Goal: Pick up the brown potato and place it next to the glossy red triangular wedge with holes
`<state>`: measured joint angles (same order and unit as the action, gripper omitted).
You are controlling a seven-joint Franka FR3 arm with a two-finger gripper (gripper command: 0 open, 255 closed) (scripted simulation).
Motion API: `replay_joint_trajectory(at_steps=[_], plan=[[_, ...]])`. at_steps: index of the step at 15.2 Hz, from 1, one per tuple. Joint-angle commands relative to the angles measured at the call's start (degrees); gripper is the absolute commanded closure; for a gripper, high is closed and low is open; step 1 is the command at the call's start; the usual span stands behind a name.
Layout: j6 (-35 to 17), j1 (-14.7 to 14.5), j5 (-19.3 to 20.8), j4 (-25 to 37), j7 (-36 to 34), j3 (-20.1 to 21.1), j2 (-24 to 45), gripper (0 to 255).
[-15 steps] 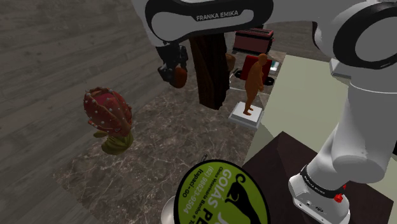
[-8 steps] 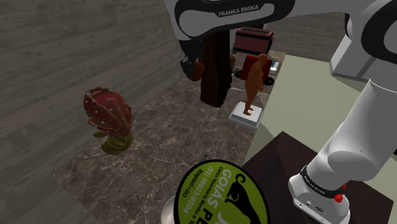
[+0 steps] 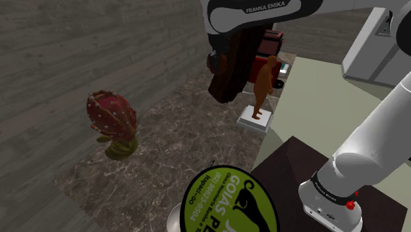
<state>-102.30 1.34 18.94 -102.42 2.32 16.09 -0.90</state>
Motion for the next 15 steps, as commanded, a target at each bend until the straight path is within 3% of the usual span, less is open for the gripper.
replay_joint_trajectory(at_steps=[1, 15], plan=[[0.0, 1.6, 0.0, -1.6, 2.5, -1.7, -0.4, 255], [-7.8, 10.9, -0.4, -4.8, 20.7, -12.0, -2.0, 255]])
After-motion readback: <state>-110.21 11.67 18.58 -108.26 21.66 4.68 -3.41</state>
